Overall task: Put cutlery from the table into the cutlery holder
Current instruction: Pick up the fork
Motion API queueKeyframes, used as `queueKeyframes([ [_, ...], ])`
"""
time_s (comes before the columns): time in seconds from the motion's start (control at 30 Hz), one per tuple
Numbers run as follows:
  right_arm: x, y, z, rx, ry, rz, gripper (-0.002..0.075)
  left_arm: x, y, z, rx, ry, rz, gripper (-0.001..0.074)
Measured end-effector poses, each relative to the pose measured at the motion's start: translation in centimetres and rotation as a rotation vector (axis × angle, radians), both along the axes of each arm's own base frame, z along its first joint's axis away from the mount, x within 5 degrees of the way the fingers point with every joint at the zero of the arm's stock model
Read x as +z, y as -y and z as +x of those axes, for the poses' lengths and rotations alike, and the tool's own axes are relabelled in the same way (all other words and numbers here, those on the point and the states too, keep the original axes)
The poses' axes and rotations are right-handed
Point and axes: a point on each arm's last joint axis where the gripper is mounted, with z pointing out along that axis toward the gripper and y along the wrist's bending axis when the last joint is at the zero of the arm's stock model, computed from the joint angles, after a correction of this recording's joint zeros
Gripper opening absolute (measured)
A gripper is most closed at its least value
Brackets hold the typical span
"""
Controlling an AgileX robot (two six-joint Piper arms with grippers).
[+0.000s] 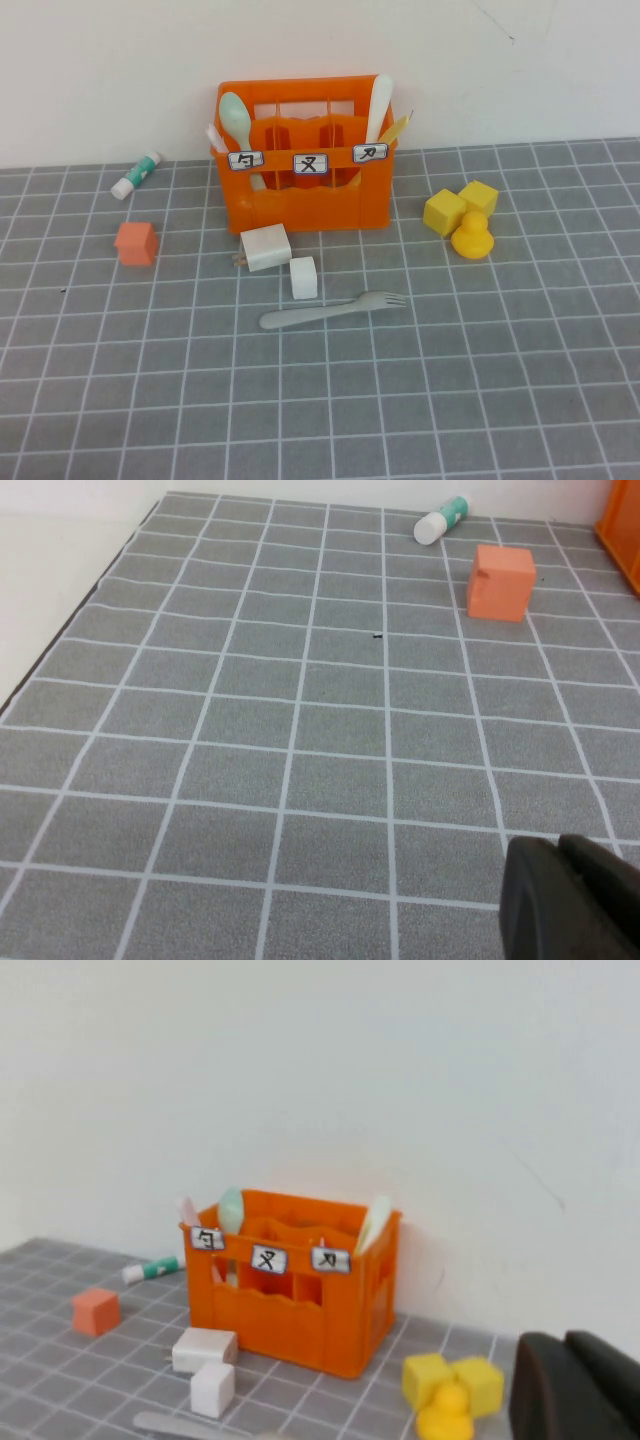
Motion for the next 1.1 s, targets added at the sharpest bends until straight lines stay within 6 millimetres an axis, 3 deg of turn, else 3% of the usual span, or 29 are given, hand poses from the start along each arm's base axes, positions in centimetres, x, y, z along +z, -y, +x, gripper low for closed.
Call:
queueKeyframes([
  [0.2, 3.5, -1.0, 1.0, 0.125, 0.035, -0.345, -0.0003, 0.0, 0.0, 0.0, 0.0, 0.0, 0.0, -0.0001],
  [0.37, 5.3, -1.7, 4.2, 0.261, -0.108, -0.566, -0.0003, 0.0, 0.0, 0.0, 0.0, 0.0, 0.0, -0.0001],
  [0.53, 6.8, -2.5, 9.4, 0.426, -0.309, -0.656, -0.0003, 0.0, 0.0, 0.0, 0.0, 0.0, 0.0, -0.0001],
  [0.8, 7.7, -4.5, 18.5, 0.71, -0.561, -0.754, -0.0003, 0.0, 0.0, 0.0, 0.0, 0.0, 0.0, -0.0001],
  [1.1, 5.4, -10.9, 27.1, 0.837, -0.583, -1.08, -0.0003, 0.0, 0.0, 0.0, 0.0, 0.0, 0.0, -0.0001],
])
